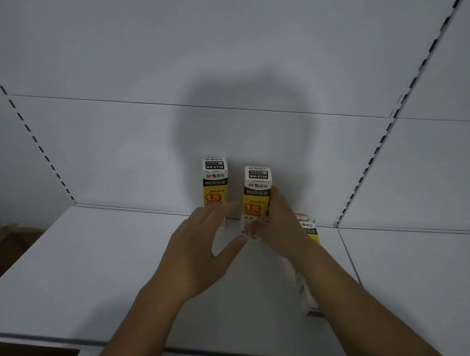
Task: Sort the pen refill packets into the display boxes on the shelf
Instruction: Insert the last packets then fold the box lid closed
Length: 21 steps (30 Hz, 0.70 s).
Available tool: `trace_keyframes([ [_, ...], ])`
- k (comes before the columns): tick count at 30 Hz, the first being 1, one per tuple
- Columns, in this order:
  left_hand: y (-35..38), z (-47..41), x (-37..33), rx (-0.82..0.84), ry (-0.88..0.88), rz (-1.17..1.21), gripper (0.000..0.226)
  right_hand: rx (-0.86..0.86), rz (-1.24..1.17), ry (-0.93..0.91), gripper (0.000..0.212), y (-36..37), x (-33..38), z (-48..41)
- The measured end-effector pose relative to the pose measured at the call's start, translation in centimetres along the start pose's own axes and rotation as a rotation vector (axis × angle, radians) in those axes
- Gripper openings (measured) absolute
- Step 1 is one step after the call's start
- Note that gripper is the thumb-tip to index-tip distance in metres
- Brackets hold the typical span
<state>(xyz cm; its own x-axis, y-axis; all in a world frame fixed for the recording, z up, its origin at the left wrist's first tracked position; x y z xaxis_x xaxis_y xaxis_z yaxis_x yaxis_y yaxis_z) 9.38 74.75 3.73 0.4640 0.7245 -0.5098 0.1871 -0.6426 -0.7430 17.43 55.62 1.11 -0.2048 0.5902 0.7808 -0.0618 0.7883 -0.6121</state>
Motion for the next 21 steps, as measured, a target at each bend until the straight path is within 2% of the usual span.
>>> trace_keyframes([
  [4, 0.0, -0.4, 0.5, 0.031, 0.019, -0.122, 0.064, -0.046, -0.052, 0.026, 0.071, 0.6, 0.7, -1.8],
  [8, 0.0, -0.4, 0.7, 0.066, 0.006, -0.122, 0.067, -0.093, -0.146, 0.047, 0.071, 1.1, 1.0, -1.2],
  [15, 0.7, -0.2, 0.9, 0.104, -0.018, -0.072, 0.061, -0.031, 0.082, 0.126, 0.044, 0.5, 1.1, -1.4],
  [18, 1.6, -0.1, 0.1, 0.124, -0.008, 0.007, 0.051, 0.011, 0.150, 0.129, 0.053, -0.6, 0.6, -0.6],
  [20, 2.7, -0.1, -0.6, 0.166, -0.019, 0.090, 0.048, -0.024, 0.186, 0.133, 0.062, -2.4, -0.4, 0.9],
  [21, 3.4, -0.1, -0.8, 0.204, -0.044, 0.144, 0.048, -0.070, 0.178, 0.126, 0.058, -3.6, -1.0, 2.0],
])
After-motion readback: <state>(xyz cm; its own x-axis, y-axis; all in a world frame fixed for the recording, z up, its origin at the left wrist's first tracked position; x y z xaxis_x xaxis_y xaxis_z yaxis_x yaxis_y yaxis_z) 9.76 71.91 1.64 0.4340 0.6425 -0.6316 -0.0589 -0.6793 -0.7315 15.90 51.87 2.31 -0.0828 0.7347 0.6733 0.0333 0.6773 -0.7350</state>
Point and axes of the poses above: each hand's wrist, its own z-axis away from the middle knuckle, its own y-axis out of the palm, x = y × z, the point moved 4 cm from there along -z, towards the middle knuckle, and after that the axes turned 4 degrees about x, right-handed, at the moved point
